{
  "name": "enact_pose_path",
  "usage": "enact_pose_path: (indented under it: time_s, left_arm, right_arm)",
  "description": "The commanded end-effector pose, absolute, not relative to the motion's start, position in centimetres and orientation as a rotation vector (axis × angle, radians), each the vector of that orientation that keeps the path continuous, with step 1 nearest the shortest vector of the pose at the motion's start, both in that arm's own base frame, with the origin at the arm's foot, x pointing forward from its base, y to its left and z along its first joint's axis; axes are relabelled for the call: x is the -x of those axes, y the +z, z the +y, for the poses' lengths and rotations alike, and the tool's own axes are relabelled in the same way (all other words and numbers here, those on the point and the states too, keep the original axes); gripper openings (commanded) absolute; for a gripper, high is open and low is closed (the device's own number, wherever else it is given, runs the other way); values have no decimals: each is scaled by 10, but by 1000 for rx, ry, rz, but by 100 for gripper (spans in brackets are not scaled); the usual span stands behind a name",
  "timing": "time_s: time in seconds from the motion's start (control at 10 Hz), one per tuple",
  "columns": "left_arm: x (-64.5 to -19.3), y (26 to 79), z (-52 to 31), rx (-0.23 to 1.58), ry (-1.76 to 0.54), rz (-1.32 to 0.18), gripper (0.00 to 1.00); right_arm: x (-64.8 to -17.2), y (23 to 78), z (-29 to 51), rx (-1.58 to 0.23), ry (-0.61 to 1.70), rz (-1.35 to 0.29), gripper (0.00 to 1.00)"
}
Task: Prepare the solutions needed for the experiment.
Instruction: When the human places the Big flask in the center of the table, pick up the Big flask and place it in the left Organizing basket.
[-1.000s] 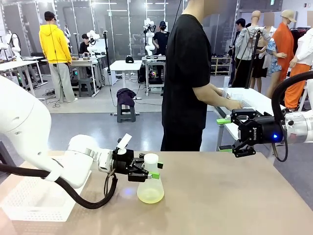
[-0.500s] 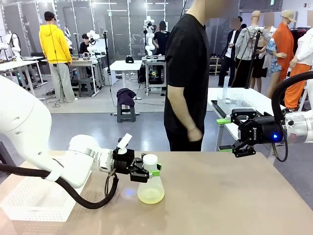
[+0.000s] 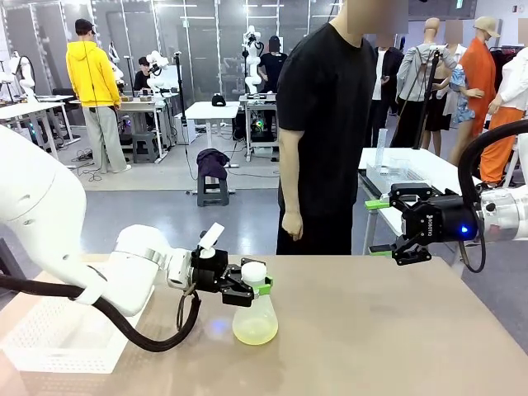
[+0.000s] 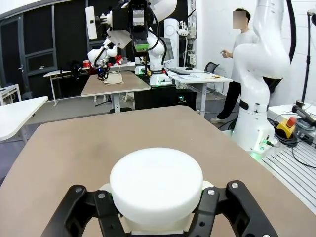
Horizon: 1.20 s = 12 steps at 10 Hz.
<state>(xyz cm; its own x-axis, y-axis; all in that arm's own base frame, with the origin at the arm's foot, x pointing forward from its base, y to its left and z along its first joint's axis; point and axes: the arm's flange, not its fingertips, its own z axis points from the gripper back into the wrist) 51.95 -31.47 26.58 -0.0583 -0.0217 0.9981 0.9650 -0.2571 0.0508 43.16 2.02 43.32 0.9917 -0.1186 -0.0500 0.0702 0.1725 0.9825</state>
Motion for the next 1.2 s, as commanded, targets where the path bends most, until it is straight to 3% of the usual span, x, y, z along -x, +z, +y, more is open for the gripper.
enact_pose_path:
  time_s: [0.0, 0.5, 1.1]
  left_arm:
    - [-507, 287, -313, 1332, -1470, -1077, 0]
    - [-493, 361, -283, 1318, -1581, -1064, 0]
    - [-474, 429, -146, 1171, -1574, -1119, 0]
  right_arm:
    - [-431, 434, 20, -1391, -135, -48, 100]
    - [-431, 434, 20, -1391, -135, -48, 100]
    - [-431, 434, 20, -1391, -135, -48, 100]
